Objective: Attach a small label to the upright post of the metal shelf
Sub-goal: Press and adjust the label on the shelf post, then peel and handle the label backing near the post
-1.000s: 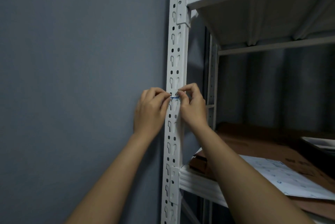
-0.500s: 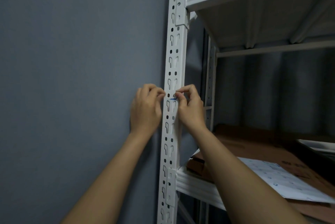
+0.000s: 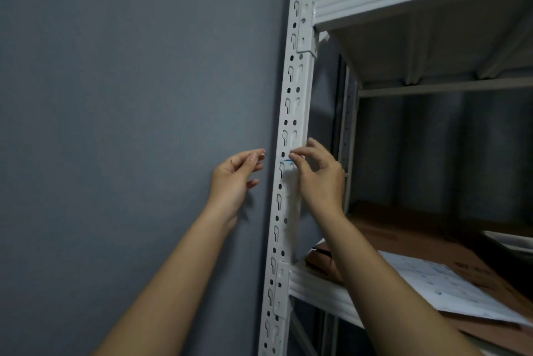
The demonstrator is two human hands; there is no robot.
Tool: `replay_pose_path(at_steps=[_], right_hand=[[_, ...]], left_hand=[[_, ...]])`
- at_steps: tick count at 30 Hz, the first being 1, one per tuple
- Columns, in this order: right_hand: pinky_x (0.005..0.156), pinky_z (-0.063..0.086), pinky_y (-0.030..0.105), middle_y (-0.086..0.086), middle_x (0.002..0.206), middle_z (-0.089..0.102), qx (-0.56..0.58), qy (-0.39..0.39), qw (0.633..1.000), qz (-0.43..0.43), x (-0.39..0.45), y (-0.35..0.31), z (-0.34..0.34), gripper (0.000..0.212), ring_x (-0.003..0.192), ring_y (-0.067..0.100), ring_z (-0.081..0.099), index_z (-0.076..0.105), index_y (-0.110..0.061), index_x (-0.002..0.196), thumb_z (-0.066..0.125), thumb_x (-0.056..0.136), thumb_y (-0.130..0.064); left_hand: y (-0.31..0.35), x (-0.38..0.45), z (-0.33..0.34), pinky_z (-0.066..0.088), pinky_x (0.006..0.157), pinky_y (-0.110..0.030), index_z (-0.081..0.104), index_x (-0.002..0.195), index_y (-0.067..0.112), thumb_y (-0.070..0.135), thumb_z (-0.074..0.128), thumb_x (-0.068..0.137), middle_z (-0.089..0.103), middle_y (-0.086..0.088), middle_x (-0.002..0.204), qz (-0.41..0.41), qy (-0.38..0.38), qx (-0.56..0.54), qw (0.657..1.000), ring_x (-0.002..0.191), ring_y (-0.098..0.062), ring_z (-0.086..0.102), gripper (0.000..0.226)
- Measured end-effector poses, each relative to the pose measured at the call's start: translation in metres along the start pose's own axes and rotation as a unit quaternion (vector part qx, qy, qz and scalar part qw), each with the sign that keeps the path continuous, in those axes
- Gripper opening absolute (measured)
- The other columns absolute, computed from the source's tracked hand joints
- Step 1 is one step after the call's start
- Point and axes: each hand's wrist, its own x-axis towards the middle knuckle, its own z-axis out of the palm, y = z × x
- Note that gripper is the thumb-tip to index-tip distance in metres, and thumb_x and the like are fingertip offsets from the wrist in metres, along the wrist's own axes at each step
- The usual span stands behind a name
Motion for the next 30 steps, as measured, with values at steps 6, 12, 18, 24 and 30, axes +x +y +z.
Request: replay_pose_path(at_steps=[6, 12, 18, 24, 30], right_hand=[[0.098, 0.046, 0.019, -0.001, 0.123, 0.064, 0.180, -0.060, 0.982, 0.009, -0.036, -0.039, -0.007, 0.021, 0.102, -0.012, 0.057, 0.073, -0.024, 0.088, 0.068, 0.084, -0.004], [0.092, 0.051, 0.019, -0.002, 0.102, 0.071, 0.210, -0.061, 0.976, 0.024, -0.055, -0.060, -0.018, 0.023, 0.103, 0.007, 0.065, 0.071, -0.023, 0.096, 0.065, 0.087, -0.003], [0.089, 0.053, 0.022, -0.010, 0.097, 0.071, 0.145, -0.066, 0.987, -0.011, -0.066, -0.072, -0.030, 0.022, 0.098, 0.002, 0.066, 0.072, -0.023, 0.101, 0.066, 0.088, -0.007], [0.081, 0.056, 0.024, -0.006, 0.087, 0.074, 0.062, -0.033, 0.993, -0.091, -0.065, -0.079, -0.049, 0.013, 0.084, 0.004, 0.070, 0.077, -0.015, 0.094, 0.073, 0.082, -0.011], [0.068, 0.055, 0.017, 0.002, 0.075, 0.069, 0.014, -0.009, 0.997, -0.074, -0.046, -0.063, -0.088, 0.013, 0.067, 0.003, 0.067, 0.072, -0.005, 0.086, 0.062, 0.087, 0.003]], left_hand=[[0.017, -0.033, -0.004, 0.049, 0.070, -0.016, 0.069, 0.095, 0.024, 0.021, 0.055, 0.093, 0.071, 0.016, 0.092, -0.035, -0.039, -0.028, 0.998, 0.086, 0.003, 0.064, 0.014], [0.035, -0.059, 0.000, 0.049, 0.064, -0.013, 0.070, 0.093, 0.025, 0.021, 0.056, 0.092, 0.072, 0.015, 0.087, -0.036, -0.049, -0.055, 0.997, 0.083, 0.003, 0.064, 0.014], [0.049, -0.074, 0.005, 0.050, 0.066, -0.014, 0.070, 0.097, 0.024, 0.021, 0.056, 0.092, 0.073, 0.010, 0.093, -0.043, -0.058, -0.083, 0.994, 0.090, -0.001, 0.065, 0.015], [0.061, -0.086, 0.013, 0.049, 0.074, -0.020, 0.070, 0.098, 0.020, 0.019, 0.056, 0.092, 0.072, 0.007, 0.099, -0.063, -0.070, -0.089, 0.992, 0.101, -0.006, 0.064, 0.015], [0.054, -0.094, 0.043, 0.050, 0.082, -0.021, 0.073, 0.092, 0.028, 0.022, 0.060, 0.091, 0.070, 0.009, 0.101, 0.064, -0.035, 0.056, 0.996, 0.090, 0.005, 0.062, 0.014]])
